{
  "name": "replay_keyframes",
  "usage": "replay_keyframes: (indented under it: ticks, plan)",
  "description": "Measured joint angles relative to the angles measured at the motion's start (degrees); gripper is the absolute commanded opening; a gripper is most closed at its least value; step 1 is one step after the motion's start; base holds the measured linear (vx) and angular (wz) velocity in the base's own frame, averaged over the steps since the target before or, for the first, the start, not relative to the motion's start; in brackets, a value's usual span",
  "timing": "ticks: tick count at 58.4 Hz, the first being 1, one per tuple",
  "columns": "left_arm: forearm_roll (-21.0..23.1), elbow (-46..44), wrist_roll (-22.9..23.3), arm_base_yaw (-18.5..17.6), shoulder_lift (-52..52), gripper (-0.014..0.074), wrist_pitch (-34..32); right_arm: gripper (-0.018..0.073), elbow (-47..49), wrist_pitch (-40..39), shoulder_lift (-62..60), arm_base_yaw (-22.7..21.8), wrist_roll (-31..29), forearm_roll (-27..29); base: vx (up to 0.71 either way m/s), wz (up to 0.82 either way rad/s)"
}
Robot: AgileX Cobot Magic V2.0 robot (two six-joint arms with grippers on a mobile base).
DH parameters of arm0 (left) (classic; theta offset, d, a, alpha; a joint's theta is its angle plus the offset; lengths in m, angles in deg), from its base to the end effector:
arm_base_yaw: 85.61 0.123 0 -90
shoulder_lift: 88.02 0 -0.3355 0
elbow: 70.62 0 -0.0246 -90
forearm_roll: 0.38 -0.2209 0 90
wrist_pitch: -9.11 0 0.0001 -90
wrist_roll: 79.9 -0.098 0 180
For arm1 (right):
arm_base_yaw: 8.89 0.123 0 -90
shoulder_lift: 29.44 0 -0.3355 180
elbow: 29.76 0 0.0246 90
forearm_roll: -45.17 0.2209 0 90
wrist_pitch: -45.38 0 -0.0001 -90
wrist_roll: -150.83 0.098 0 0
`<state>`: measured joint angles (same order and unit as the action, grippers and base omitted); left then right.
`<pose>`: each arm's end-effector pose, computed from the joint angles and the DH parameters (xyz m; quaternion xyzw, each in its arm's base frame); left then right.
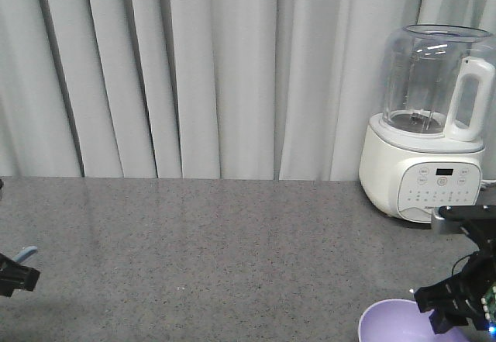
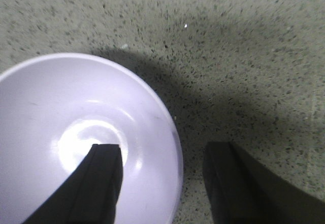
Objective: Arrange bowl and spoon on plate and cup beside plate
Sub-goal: 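Lift the spoon with the left gripper and bowl with the right gripper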
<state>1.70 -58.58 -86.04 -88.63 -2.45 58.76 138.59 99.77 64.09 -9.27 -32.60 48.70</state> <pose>0.2487 -0.0158 0.3702 0.0692 0.9568 -0.0089 0.2821 0.2745 0.0031 0.3320 -0.0130 0.9837 0.0219 0.1781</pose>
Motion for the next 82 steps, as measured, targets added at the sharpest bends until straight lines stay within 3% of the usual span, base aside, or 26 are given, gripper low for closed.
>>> replay_keyframes:
  ticks: [26, 52, 69, 82]
  plan:
    - [0.0, 0.0, 0.0, 0.0, -5.2, -0.0006, 0.1, 0.0410, 0.3, 0.4, 8.4, 0.0, -0.5, -0.1, 0.00, 0.00]
    - [0.0, 0.0, 0.0, 0.0, -7.3, -0.0006, 0.5, -0.0016, 0.7, 0.5, 8.2, 0.0, -0.8, 1.2, 0.00, 0.00]
    - [0.0, 0.1, 0.0, 0.0, -8.1, -0.0006, -0.1, -0.0013, 0.5, -1.8, 2.7, 0.0, -3.0, 0.5, 0.00, 0.00]
    - [0.0, 0.4, 0.0, 0.0, -12.5, -0.0006, -9.4, -0.0011, 0.7, -9.6, -10.2, 0.0, -7.4, 6.9, 0.00, 0.00]
